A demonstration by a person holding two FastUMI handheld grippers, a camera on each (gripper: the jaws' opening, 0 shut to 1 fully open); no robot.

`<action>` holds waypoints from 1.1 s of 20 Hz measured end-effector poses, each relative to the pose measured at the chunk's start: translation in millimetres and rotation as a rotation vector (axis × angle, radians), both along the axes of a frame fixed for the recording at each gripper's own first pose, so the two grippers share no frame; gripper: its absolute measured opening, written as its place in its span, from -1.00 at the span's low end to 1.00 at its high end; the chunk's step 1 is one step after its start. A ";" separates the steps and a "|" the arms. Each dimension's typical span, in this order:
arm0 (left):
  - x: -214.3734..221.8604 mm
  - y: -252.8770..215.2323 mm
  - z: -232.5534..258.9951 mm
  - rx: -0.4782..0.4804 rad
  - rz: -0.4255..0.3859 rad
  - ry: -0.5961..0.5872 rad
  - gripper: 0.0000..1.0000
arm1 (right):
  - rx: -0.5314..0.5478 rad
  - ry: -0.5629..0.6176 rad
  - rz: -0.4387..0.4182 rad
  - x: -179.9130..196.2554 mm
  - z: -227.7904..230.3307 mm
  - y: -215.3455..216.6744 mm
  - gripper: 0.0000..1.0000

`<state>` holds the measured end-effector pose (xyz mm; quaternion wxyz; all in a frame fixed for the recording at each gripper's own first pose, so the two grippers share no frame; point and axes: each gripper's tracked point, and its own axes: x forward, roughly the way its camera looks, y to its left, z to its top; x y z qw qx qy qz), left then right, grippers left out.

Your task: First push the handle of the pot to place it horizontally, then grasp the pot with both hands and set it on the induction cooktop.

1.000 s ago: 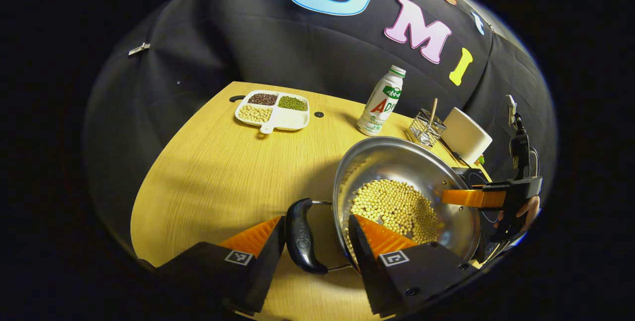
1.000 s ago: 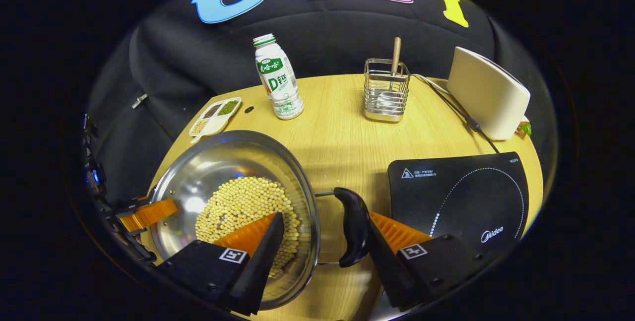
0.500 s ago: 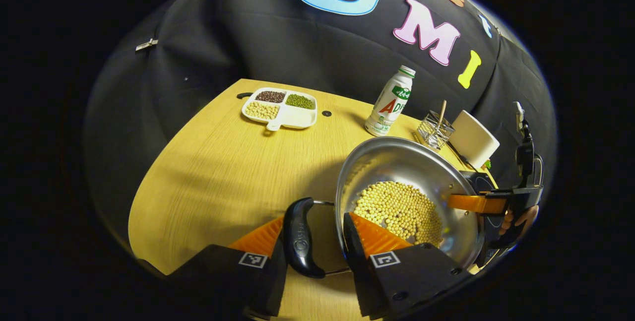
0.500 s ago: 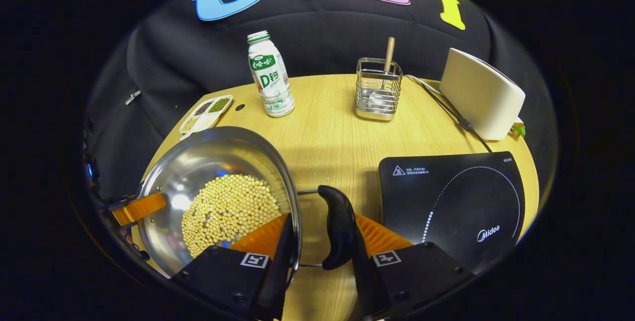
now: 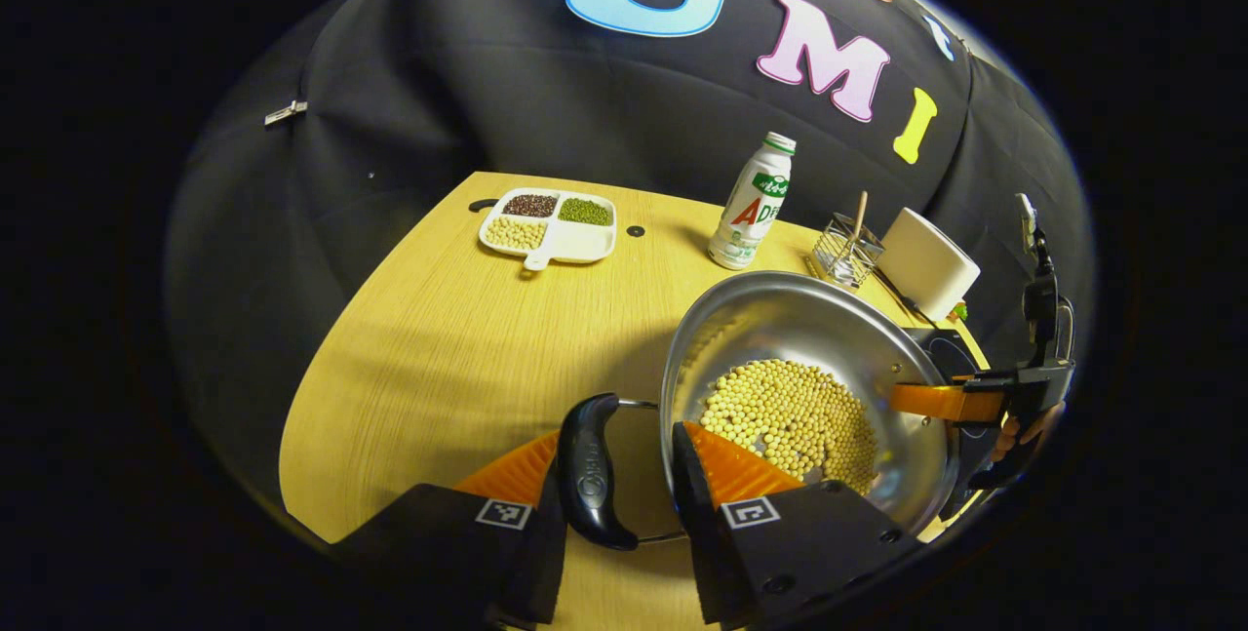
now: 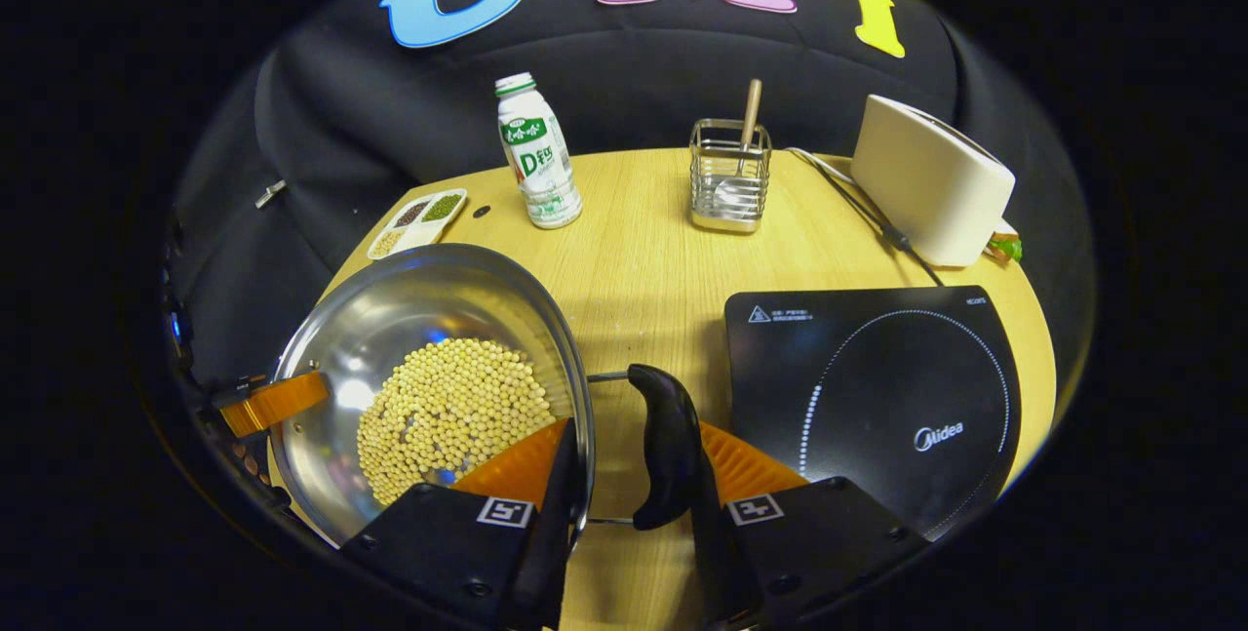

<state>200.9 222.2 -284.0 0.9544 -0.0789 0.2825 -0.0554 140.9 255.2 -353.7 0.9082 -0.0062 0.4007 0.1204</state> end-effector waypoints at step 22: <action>-13.9 -214.8 66.3 0.022 -0.065 -0.010 0.12 | 0.022 -0.032 -0.069 2.3 91.4 -209.4 0.14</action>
